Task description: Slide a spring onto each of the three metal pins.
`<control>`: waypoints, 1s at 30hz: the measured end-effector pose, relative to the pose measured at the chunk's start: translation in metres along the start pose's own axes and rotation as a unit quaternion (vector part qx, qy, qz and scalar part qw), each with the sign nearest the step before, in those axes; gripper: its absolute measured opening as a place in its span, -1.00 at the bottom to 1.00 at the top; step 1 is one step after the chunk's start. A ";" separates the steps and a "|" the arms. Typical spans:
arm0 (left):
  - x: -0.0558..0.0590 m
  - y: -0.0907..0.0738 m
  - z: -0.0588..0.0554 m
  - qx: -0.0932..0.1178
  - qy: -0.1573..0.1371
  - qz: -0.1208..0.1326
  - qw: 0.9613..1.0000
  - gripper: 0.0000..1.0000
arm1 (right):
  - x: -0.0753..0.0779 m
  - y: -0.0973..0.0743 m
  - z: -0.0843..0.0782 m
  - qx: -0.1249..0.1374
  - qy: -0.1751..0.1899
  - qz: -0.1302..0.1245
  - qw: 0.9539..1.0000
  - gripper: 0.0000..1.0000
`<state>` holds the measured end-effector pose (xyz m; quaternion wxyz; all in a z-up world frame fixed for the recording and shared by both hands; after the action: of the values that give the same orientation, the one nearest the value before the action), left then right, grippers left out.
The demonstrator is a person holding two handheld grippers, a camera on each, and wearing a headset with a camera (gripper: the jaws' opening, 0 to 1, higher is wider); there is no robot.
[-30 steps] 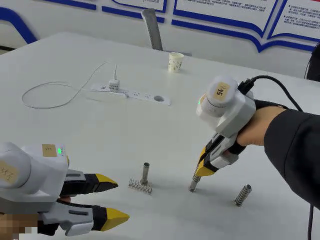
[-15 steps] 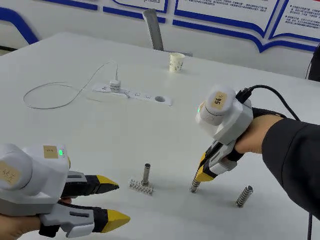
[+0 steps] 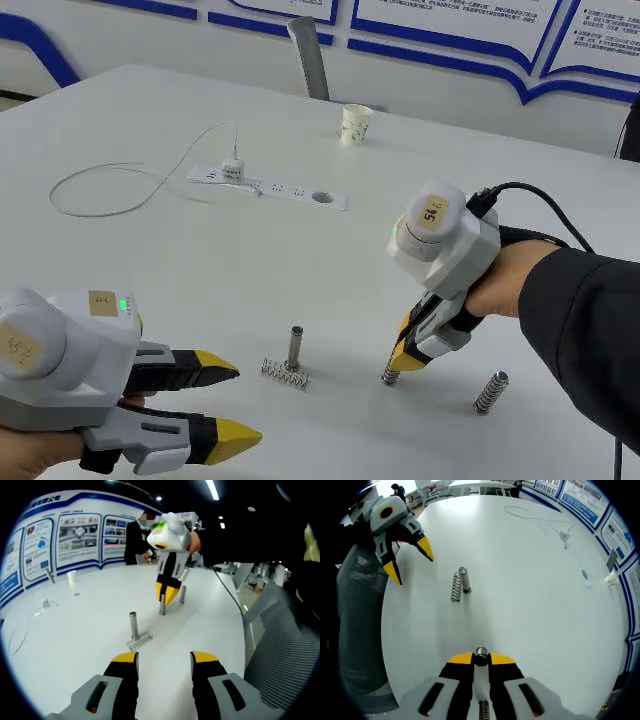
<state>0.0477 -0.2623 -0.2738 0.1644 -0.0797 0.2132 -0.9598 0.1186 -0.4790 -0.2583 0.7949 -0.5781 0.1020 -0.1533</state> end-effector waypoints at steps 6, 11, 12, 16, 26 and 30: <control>-0.001 0.000 -0.001 0.000 -0.001 0.001 1.000 -0.16 | 0.000 0.003 -0.001 0.003 0.004 0.003 1.000 -0.76; -0.001 0.001 -0.001 0.000 -0.002 0.001 1.000 -0.16 | 0.000 0.004 -0.001 0.002 0.001 0.003 1.000 -0.75; -0.001 0.001 -0.001 0.000 -0.002 0.001 1.000 -0.16 | 0.000 0.004 -0.002 0.001 0.000 0.003 1.000 -0.75; -0.001 0.001 -0.001 0.000 -0.002 0.001 1.000 -0.16 | -0.001 0.006 -0.002 0.000 -0.002 0.005 1.000 -0.75; -0.001 0.001 -0.001 0.000 -0.002 0.001 1.000 -0.16 | -0.001 0.003 -0.003 0.004 -0.008 0.001 1.000 -0.65; 0.000 0.001 -0.001 0.000 -0.002 0.001 1.000 -0.16 | -0.001 0.002 -0.001 0.008 -0.011 -0.003 1.000 -0.59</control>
<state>0.0482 -0.2626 -0.2747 0.1659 -0.0818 0.2132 -0.9593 0.1171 -0.4789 -0.2605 0.8002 -0.5737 0.0899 -0.1497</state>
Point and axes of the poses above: the centre of the closed fingertips' face, and the gripper's own axes: y roughly forward along the fingers, x roughly to its right, z roughly out of its top, the point moved 7 cm from there along -y, roughly backward along the fingers
